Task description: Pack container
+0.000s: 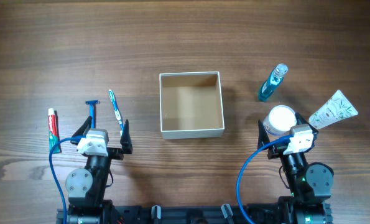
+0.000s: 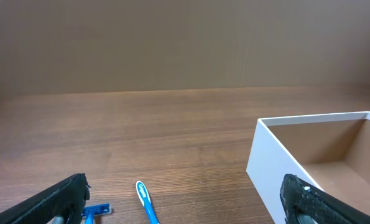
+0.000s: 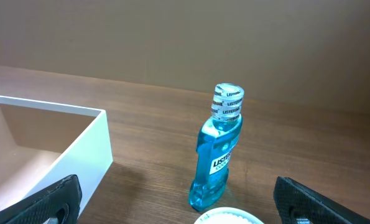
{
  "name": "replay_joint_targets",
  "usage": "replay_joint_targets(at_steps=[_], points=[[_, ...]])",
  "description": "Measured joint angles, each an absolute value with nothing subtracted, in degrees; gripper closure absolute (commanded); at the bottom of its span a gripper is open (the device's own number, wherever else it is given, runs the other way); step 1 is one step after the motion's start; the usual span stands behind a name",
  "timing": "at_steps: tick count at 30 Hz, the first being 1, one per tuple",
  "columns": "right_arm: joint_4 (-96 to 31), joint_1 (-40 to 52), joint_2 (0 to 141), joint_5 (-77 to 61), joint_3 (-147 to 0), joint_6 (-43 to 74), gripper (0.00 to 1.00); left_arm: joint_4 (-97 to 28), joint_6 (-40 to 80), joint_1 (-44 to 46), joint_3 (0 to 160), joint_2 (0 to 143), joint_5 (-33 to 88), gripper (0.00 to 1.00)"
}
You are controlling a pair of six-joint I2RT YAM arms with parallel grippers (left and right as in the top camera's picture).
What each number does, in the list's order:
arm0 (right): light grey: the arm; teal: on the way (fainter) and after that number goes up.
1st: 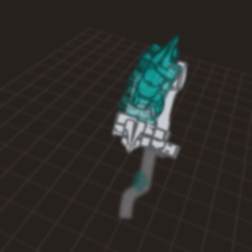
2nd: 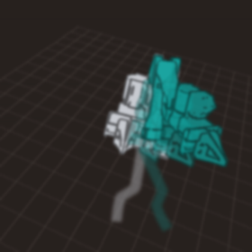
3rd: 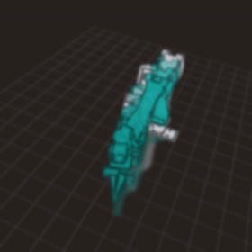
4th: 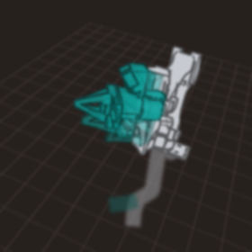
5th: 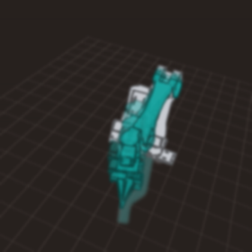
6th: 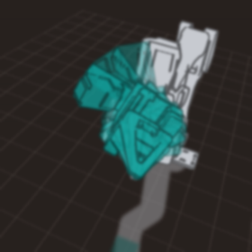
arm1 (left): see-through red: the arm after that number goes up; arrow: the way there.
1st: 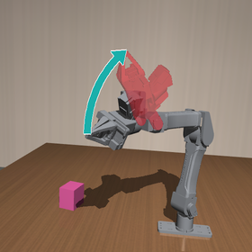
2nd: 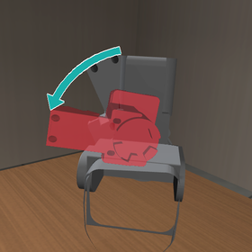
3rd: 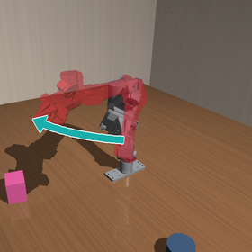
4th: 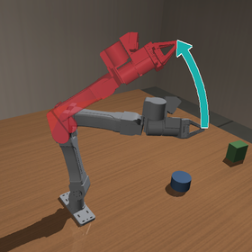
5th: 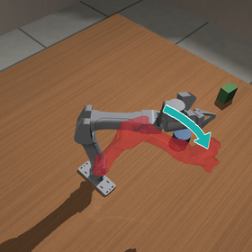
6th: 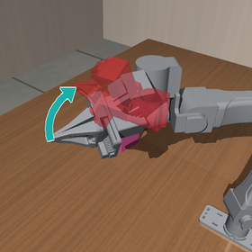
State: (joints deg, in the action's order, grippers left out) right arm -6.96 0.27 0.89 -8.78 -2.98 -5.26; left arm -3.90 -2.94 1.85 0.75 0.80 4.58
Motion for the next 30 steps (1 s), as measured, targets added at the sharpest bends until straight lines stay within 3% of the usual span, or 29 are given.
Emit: replay_joint_targets(at_steps=[15, 24, 30], points=[[-6.96, 0.27, 0.89, -8.78, -2.98, -5.23, 0.00, -3.70, -2.94, 1.85, 0.75, 0.80, 4.58, 0.00], [-7.09, 0.27, 1.83, -9.65, -3.16, 5.43, 0.00, -3.40, 1.39, 1.85, 0.75, 0.80, 4.51, 0.00], [-14.83, 0.27, 8.56, -10.48, -12.43, 8.84, 0.00, -13.08, 5.96, 1.83, 6.83, 4.16, 2.35, 0.00]])
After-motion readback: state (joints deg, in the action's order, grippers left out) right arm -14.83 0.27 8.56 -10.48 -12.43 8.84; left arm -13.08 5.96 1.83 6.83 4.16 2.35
